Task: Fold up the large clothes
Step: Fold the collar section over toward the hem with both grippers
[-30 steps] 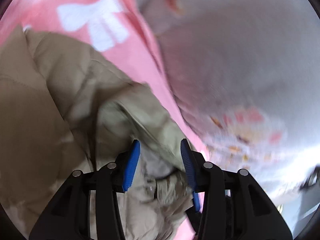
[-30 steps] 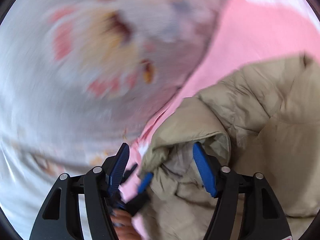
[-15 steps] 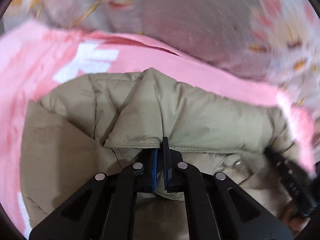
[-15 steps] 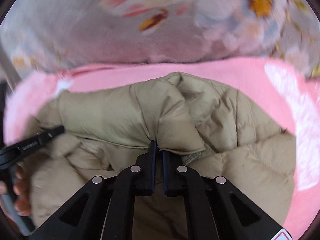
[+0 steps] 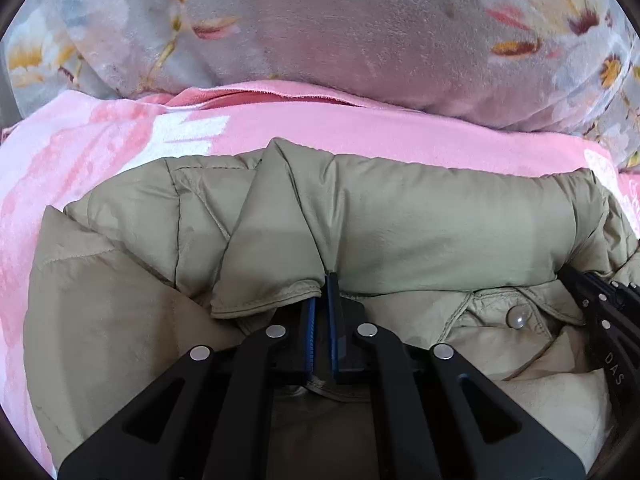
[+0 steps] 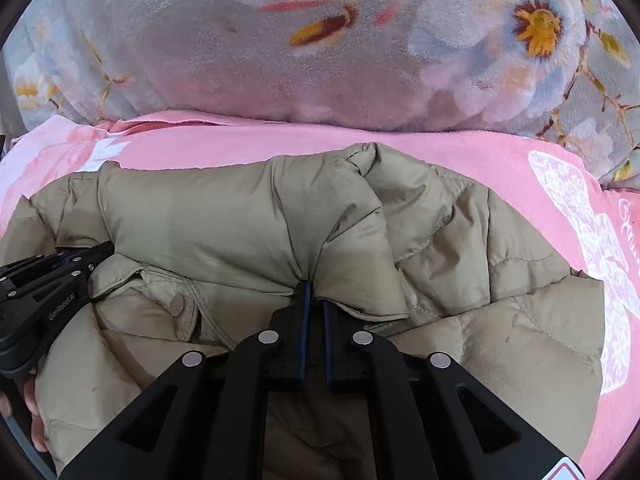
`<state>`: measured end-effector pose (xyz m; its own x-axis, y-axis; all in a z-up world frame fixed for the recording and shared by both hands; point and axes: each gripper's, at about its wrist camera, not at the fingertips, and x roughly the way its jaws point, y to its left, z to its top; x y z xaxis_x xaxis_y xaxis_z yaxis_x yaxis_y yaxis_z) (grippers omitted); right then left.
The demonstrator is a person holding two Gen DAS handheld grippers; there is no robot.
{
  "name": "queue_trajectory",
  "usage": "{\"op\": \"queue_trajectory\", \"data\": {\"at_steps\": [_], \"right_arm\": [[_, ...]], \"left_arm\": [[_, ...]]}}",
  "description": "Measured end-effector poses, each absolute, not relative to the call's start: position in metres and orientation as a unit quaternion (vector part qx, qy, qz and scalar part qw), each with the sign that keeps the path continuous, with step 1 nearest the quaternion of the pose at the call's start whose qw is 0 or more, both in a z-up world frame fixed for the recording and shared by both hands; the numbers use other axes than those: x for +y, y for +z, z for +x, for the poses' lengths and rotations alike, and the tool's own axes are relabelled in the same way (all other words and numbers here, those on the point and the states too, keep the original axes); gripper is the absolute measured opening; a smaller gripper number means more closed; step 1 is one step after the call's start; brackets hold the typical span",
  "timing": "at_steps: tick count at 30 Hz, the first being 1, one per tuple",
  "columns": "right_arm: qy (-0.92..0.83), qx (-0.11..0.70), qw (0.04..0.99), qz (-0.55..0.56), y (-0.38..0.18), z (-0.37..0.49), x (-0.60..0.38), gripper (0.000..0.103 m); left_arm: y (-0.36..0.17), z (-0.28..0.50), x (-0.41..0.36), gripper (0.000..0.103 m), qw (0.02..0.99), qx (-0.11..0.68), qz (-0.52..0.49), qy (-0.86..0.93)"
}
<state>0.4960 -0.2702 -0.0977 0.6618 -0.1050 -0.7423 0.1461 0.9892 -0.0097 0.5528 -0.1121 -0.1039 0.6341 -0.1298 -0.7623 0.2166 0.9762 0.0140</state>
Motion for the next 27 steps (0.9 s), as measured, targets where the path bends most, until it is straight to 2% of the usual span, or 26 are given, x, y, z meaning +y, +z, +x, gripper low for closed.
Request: {"op": "queue_trajectory", "data": {"at_steps": [27], "right_arm": [[-0.063, 0.404, 0.912, 0.035, -0.098, 0.498, -0.274, 0.002]], "left_arm": [[-0.106, 0.552, -0.128, 0.004, 0.904, 0.408, 0.101, -0.074]]}}
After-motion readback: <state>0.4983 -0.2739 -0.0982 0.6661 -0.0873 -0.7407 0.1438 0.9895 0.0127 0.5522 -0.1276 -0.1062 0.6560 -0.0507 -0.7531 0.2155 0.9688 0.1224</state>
